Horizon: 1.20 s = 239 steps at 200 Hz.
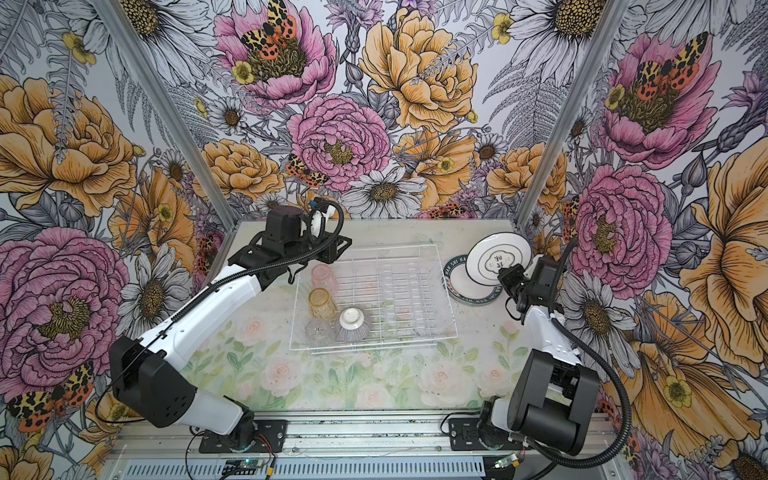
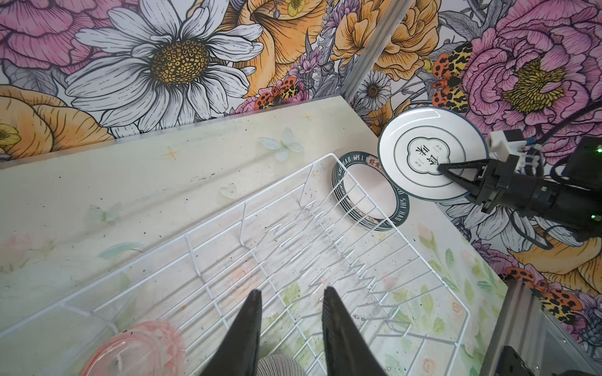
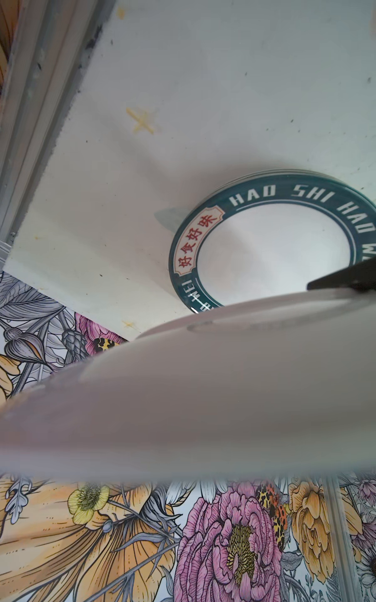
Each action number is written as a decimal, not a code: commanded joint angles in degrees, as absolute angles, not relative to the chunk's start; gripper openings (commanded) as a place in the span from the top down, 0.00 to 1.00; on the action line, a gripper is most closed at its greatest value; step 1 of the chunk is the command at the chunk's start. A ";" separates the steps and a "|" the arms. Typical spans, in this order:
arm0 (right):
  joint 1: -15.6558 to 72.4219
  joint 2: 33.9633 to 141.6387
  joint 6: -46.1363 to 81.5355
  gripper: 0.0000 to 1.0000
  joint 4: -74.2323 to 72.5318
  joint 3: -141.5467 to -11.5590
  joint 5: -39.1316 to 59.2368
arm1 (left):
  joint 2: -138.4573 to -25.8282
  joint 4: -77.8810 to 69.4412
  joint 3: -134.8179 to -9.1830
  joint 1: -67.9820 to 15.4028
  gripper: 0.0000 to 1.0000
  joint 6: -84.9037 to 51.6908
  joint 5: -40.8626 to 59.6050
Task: Unload the mixed dishes from the dish rack
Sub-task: 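Carry the white plate with the right gripper toward the plate stack, then lower the white plate onto the stack and open the right gripper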
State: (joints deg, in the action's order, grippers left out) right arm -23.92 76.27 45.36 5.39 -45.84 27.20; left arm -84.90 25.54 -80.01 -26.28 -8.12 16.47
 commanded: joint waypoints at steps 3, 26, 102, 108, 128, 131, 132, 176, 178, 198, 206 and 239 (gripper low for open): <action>-23.94 76.77 44.25 1.00 2.38 -45.63 27.69 | -83.76 25.78 -79.10 -26.46 0.67 -6.42 14.14; -23.96 78.21 44.37 1.00 2.37 -45.53 28.00 | -83.45 25.82 -78.93 -26.44 0.67 -6.33 14.05; -23.96 81.06 44.65 1.00 2.20 -45.44 28.89 | -84.68 25.83 -79.89 -26.43 0.67 -5.98 14.57; -23.98 81.51 44.85 1.00 2.11 -45.44 29.23 | -84.76 25.79 -79.89 -26.45 0.67 -5.98 14.56; -23.90 83.07 45.02 1.00 2.11 -45.74 31.19 | -84.81 25.80 -79.93 -26.45 0.67 -5.89 14.62; -23.91 83.25 45.09 1.00 2.11 -45.75 31.60 | -84.81 25.78 -79.96 -26.45 0.67 -5.88 14.64; -23.91 83.28 45.09 1.00 2.11 -45.77 31.66 | -84.81 25.81 -80.02 -26.46 0.67 -5.88 14.61; -23.90 85.85 45.14 1.00 2.54 -45.62 33.92 | -85.17 25.77 -80.21 -26.44 0.67 -5.91 15.07; -23.90 85.98 45.17 1.00 2.55 -45.59 33.99 | -85.17 25.78 -80.19 -26.41 0.67 -5.96 15.06; -23.82 86.98 45.02 1.00 2.93 -45.52 34.57 | -85.25 25.82 -80.37 -26.41 0.67 -5.82 15.12; -23.71 87.36 44.99 1.00 3.20 -45.53 34.71 | -85.31 25.80 -80.33 -26.44 0.67 -5.80 15.24; -23.68 87.80 44.16 1.00 4.65 -45.59 35.05 | -85.43 25.76 -80.33 -26.36 0.67 -5.67 15.37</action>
